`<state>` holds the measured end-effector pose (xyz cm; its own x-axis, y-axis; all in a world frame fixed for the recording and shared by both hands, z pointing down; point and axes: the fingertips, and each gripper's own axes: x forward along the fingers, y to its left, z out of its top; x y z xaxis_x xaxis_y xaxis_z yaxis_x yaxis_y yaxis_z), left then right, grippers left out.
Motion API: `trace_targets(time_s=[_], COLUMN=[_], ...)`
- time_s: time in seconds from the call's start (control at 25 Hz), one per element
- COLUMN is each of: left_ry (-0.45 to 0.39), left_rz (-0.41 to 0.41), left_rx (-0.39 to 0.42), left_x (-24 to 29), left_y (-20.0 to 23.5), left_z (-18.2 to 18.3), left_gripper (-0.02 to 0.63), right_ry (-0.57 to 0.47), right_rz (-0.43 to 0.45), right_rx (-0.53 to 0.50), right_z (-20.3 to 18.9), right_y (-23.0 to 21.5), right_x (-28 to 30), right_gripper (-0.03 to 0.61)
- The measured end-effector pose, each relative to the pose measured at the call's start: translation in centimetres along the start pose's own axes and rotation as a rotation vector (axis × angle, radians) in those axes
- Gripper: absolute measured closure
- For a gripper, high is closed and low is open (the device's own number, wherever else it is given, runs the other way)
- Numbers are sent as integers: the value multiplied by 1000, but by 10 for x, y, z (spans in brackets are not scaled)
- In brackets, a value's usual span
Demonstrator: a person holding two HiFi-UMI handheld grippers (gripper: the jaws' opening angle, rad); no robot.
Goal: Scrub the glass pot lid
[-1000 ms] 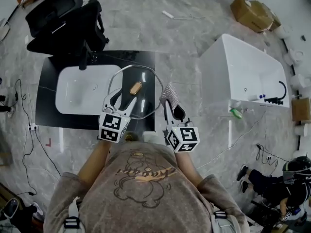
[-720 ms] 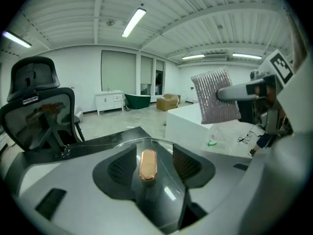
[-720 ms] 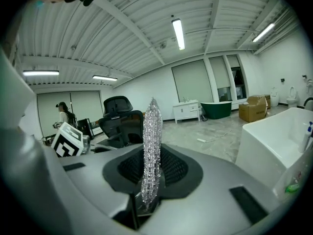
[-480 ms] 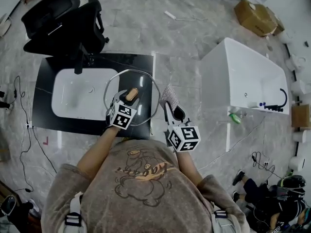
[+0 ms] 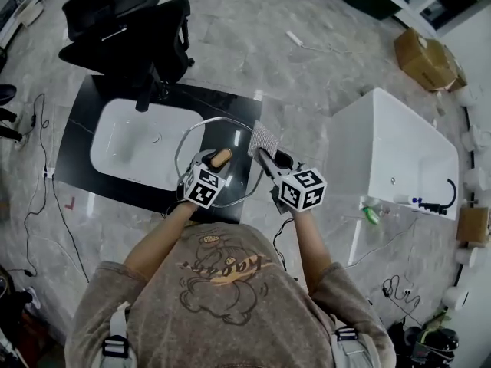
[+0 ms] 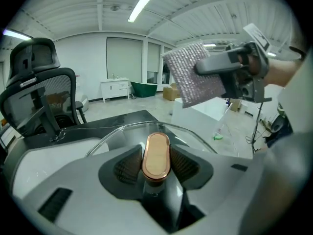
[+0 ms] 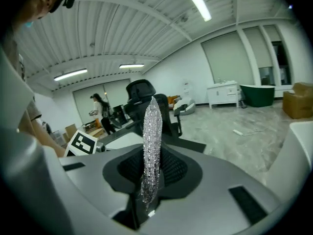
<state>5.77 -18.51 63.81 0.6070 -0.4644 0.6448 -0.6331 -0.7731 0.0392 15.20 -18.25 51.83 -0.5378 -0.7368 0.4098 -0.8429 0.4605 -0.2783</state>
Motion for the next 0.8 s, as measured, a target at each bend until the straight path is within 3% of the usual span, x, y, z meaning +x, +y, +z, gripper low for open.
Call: trace_targets(time_s=[0.2,0.36,0.56,0.8], left_ry=[-2,-10,-19,-28], left_rz=[10,30,69,98], left_rx=[-25,-48,-49,-39], left_x=[0,0,0,0], left_y=[2,1,1,2], left_z=[-1,-2,-3,-3], left_gripper=[423,423,423,423], right_ry=[213,440,667,907], right_rz=[287,502,665,855], right_rx=[-140,-365,-502,-669], right_z=[7,-14,-46,-80], right_y=[26,66,107,155], right_x=[82,138,186,202], right_gripper=[495,497,497,499])
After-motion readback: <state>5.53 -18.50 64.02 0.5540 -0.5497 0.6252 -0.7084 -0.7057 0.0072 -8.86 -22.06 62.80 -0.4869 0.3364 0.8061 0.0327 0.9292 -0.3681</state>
